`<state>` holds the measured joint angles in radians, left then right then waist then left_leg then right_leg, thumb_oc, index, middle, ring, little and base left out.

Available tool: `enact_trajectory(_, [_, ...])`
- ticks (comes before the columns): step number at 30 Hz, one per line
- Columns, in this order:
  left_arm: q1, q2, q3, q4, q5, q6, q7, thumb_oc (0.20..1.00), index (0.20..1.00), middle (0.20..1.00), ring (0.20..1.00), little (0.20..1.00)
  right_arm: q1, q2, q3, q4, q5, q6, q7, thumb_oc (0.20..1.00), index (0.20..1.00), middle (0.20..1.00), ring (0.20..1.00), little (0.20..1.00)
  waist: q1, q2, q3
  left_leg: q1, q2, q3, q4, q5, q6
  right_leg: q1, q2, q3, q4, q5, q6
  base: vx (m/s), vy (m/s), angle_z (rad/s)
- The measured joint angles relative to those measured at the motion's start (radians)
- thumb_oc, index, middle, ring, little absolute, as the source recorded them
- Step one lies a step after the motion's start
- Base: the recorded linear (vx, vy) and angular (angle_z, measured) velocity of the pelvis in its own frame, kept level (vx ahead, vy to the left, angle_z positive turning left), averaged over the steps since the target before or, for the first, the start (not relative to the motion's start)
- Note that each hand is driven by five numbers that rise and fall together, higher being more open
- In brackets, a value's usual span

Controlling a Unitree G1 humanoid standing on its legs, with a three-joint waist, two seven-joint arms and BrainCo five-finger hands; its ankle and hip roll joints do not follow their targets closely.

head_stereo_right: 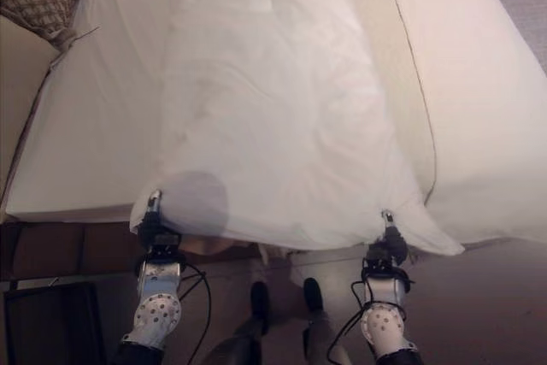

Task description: Make the bed

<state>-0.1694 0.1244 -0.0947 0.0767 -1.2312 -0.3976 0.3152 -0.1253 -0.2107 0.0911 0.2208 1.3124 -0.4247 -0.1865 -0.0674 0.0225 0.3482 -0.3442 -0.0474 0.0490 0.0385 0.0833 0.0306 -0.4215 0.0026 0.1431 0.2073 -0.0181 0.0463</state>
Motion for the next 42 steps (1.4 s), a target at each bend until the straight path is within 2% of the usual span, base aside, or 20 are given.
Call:
enact_trajectory(5, [-0.011, -0.008, 0.003, -0.003, -0.001, 0.001, -0.001, 0.200, 0.200, 0.200, 0.200, 0.200, -0.012, -0.011, -0.002, 0.013, -0.006, 0.000, 0.001, 0.200, 0.200, 0.200, 0.200, 0.200, 0.006, -0.005, 0.001, -0.027, -0.005, -0.057, 0.067, -0.014, -0.030, -0.053, 0.000, 0.003, 0.141, -0.078, -0.035, -0.02, -0.027, 0.21])
enact_trajectory(6, [-0.017, -0.005, 0.003, -0.008, -0.001, 0.001, -0.002, 0.200, 0.200, 0.200, 0.200, 0.200, -0.019, -0.010, -0.001, 0.021, -0.005, 0.000, 0.001, 0.200, 0.200, 0.200, 0.200, 0.200, 0.009, -0.014, 0.003, -0.042, -0.003, -0.086, 0.090, -0.022, -0.048, -0.074, 0.002, 0.015, 0.170, -0.101, -0.049, 0.04, 0.096, 0.05])
enact_trajectory(8, [-0.032, 0.006, 0.015, -0.012, 0.000, 0.000, -0.001, 0.200, 0.200, 0.200, 0.200, 0.200, -0.028, 0.002, -0.002, 0.025, -0.005, 0.001, 0.001, 0.200, 0.200, 0.200, 0.200, 0.200, 0.026, -0.062, 0.014, -0.103, 0.002, -0.135, 0.201, -0.059, -0.060, -0.087, -0.032, 0.025, 0.151, -0.067, -0.060, 0.07, 0.179, -0.11])
enact_trajectory(10, [-0.049, -0.014, 0.039, -0.012, 0.000, -0.003, -0.001, 0.200, 0.200, 0.200, 0.200, 0.200, -0.019, 0.003, -0.005, 0.026, -0.004, 0.000, 0.003, 0.200, 0.200, 0.200, 0.200, 0.200, 0.022, -0.065, 0.016, -0.118, 0.163, -0.176, 0.186, -0.082, -0.102, -0.081, -0.030, -0.046, 0.144, -0.054, -0.056, 0.13, 0.556, 0.00])
enact_trajectory(12, [-0.052, -0.020, 0.037, -0.011, 0.001, -0.008, 0.000, 0.200, 0.200, 0.200, 0.200, 0.200, -0.020, 0.007, 0.001, 0.021, -0.004, -0.001, 0.003, 0.200, 0.200, 0.200, 0.200, 0.200, 0.003, -0.059, 0.013, -0.101, 0.253, -0.158, 0.119, -0.085, -0.108, -0.078, -0.016, -0.064, 0.166, -0.069, -0.042, 0.07, 0.469, 0.16])
enact_trajectory(13, [-0.049, -0.020, 0.032, -0.010, 0.000, -0.008, 0.000, 0.200, 0.200, 0.200, 0.200, 0.200, -0.015, -0.002, -0.003, 0.018, -0.005, -0.004, 0.004, 0.200, 0.200, 0.200, 0.200, 0.200, 0.002, -0.056, 0.013, -0.079, 0.270, -0.139, 0.076, -0.079, -0.100, -0.076, -0.010, -0.063, 0.171, -0.074, -0.038, 0.00, 0.384, -0.04])
enact_trajectory(15, [-0.054, -0.019, 0.025, 0.002, 0.000, -0.012, 0.000, 0.200, 0.200, 0.200, 0.200, 0.200, -0.031, -0.008, -0.008, 0.021, -0.005, -0.005, 0.005, 0.200, 0.200, 0.200, 0.200, 0.200, 0.002, -0.039, 0.014, -0.055, 0.245, -0.151, 0.077, -0.052, -0.111, -0.074, -0.010, -0.055, 0.173, -0.072, -0.009, 0.05, 0.627, -0.22])
enact_trajectory(17, [-0.090, -0.015, -0.014, 0.043, 0.001, -0.006, -0.001, 0.200, 0.200, 0.200, 0.200, 0.200, -0.023, -0.015, -0.023, 0.011, -0.005, -0.010, 0.002, 0.200, 0.200, 0.200, 0.200, 0.200, -0.007, -0.038, 0.016, -0.089, 0.161, -0.116, 0.139, -0.042, -0.138, -0.070, -0.106, -0.074, 0.155, -0.062, 0.043, 0.13, 0.728, 0.26])
enact_trajectory(19, [-0.090, -0.030, -0.041, 0.069, 0.001, -0.002, -0.007, 0.200, 0.200, 0.200, 0.200, 0.200, -0.023, -0.022, -0.036, 0.006, -0.005, -0.012, 0.002, 0.200, 0.200, 0.200, 0.200, 0.200, -0.004, -0.031, 0.015, -0.079, 0.084, -0.069, 0.182, -0.081, -0.119, -0.042, -0.186, -0.068, 0.127, -0.044, 0.092, 0.13, 0.734, 0.08])
enact_trajectory(20, [-0.077, -0.031, -0.042, 0.076, 0.001, -0.001, -0.009, 0.200, 0.200, 0.200, 0.200, 0.200, -0.028, -0.019, -0.042, 0.006, -0.006, -0.012, 0.003, 0.200, 0.200, 0.200, 0.200, 0.200, 0.003, -0.030, 0.015, -0.076, 0.081, -0.037, 0.202, -0.093, -0.101, -0.022, -0.219, -0.072, 0.092, -0.032, 0.098, 0.07, 0.550, -0.45])
enact_trajectory(21, [-0.066, -0.024, -0.039, 0.085, 0.001, -0.002, -0.010, 0.200, 0.200, 0.200, 0.200, 0.200, -0.027, 0.000, -0.040, 0.018, -0.006, -0.011, 0.004, 0.200, 0.200, 0.200, 0.200, 0.200, 0.004, -0.026, 0.014, -0.063, 0.070, 0.034, 0.215, -0.100, -0.070, 0.014, -0.257, -0.118, 0.033, 0.013, 0.062, 0.01, 0.555, -0.54])
enact_trajectory(22, [-0.061, -0.019, -0.031, 0.083, 0.001, -0.002, -0.013, 0.200, 0.200, 0.200, 0.200, 0.200, -0.022, 0.006, -0.038, 0.019, -0.006, -0.011, 0.007, 0.200, 0.200, 0.200, 0.200, 0.200, 0.010, -0.024, 0.014, -0.069, 0.051, 0.027, 0.231, -0.119, -0.053, 0.026, -0.261, -0.101, 0.012, 0.029, 0.043, 0.00, 0.363, -0.42])
enact_trajectory(23, [-0.063, -0.025, -0.031, 0.084, 0.001, -0.004, -0.014, 0.200, 0.200, 0.200, 0.200, 0.200, -0.019, 0.006, -0.036, 0.021, -0.006, -0.011, 0.009, 0.200, 0.200, 0.200, 0.200, 0.200, 0.007, -0.020, 0.016, -0.070, 0.030, 0.013, 0.227, -0.122, -0.041, 0.012, -0.239, -0.077, 0.051, 0.010, 0.046, -0.01, 0.351, -0.24])
enact_trajectory(24, [-0.059, -0.012, -0.003, 0.083, 0.001, -0.005, -0.014, 0.200, 0.200, 0.200, 0.200, 0.200, -0.019, 0.010, -0.030, 0.025, -0.005, -0.006, 0.009, 0.200, 0.200, 0.200, 0.200, 0.200, 0.006, -0.008, 0.017, -0.066, 0.038, -0.038, 0.184, -0.093, -0.038, -0.044, -0.142, 0.007, 0.150, -0.073, 0.058, 0.00, 0.191, -0.07])
enact_trajectory(25, [-0.055, -0.005, 0.002, 0.082, 0.001, -0.004, -0.013, 0.200, 0.200, 0.200, 0.200, 0.200, -0.011, 0.008, -0.031, 0.019, -0.006, -0.007, 0.014, 0.200, 0.200, 0.200, 0.200, 0.200, -0.001, -0.004, 0.016, -0.057, 0.030, -0.053, 0.132, -0.061, -0.032, -0.067, -0.067, 0.004, 0.167, -0.102, 0.046, 0.00, 0.194, 0.02])
enact_trajectory(27, [-0.042, -0.006, -0.002, 0.074, 0.002, -0.001, -0.012, 0.200, 0.200, 0.200, 0.200, 0.200, 0.016, 0.004, -0.032, 0.023, -0.005, -0.007, 0.024, 0.200, 0.200, 0.200, 0.200, 0.200, -0.010, -0.008, 0.014, -0.044, 0.002, -0.056, 0.088, -0.034, -0.024, -0.072, 0.020, -0.010, 0.157, -0.094, 0.029, 0.01, 0.076, 0.30])
enact_trajectory(28, [-0.026, -0.018, -0.004, 0.064, 0.002, -0.001, -0.011, 0.200, 0.200, 0.200, 0.200, 0.200, 0.022, 0.003, -0.030, 0.030, -0.005, -0.007, 0.027, 0.200, 0.200, 0.200, 0.200, 0.200, -0.029, 0.002, 0.016, -0.039, -0.005, -0.058, 0.071, -0.023, -0.023, -0.059, 0.049, -0.003, 0.128, -0.066, -0.039, 0.01, 0.032, 0.26])
enact_trajectory(32, [-0.012, -0.021, -0.004, 0.057, 0.003, 0.002, 0.000, 0.200, 0.200, 0.200, 0.200, 0.200, 0.019, 0.001, -0.018, 0.041, -0.006, -0.009, 0.027, 0.200, 0.200, 0.200, 0.200, 0.200, -0.028, 0.005, 0.016, -0.014, 0.002, -0.057, 0.032, -0.003, -0.030, -0.030, 0.054, -0.018, 0.086, -0.032, -0.060, -0.03, -0.002, 0.00])
enact_trajectory(37, [0.005, -0.029, -0.008, 0.043, 0.034, 0.003, 0.004, 0.200, 0.200, 0.200, 0.200, 0.200, 0.007, -0.017, -0.016, 0.044, -0.007, -0.010, 0.023, 0.200, 0.200, 0.200, 0.200, 0.200, -0.022, 0.007, 0.015, -0.015, 0.011, -0.042, 0.033, -0.005, -0.042, -0.043, 0.064, -0.026, 0.107, -0.044, -0.059, -0.01, -0.075, -0.03])
enact_trajectory(42, [-0.034, -0.060, -0.015, 0.070, 0.026, 0.005, 0.016, 0.200, 0.200, 0.200, 0.200, 0.200, 0.006, -0.043, -0.024, 0.082, -0.046, -0.009, 0.001, 0.200, 0.200, 0.200, 0.200, 0.200, -0.024, 0.012, 0.013, -0.057, 0.001, -0.060, 0.128, -0.004, -0.081, -0.058, 0.049, -0.052, 0.182, -0.087, -0.106, -0.02, -0.026, 0.31])
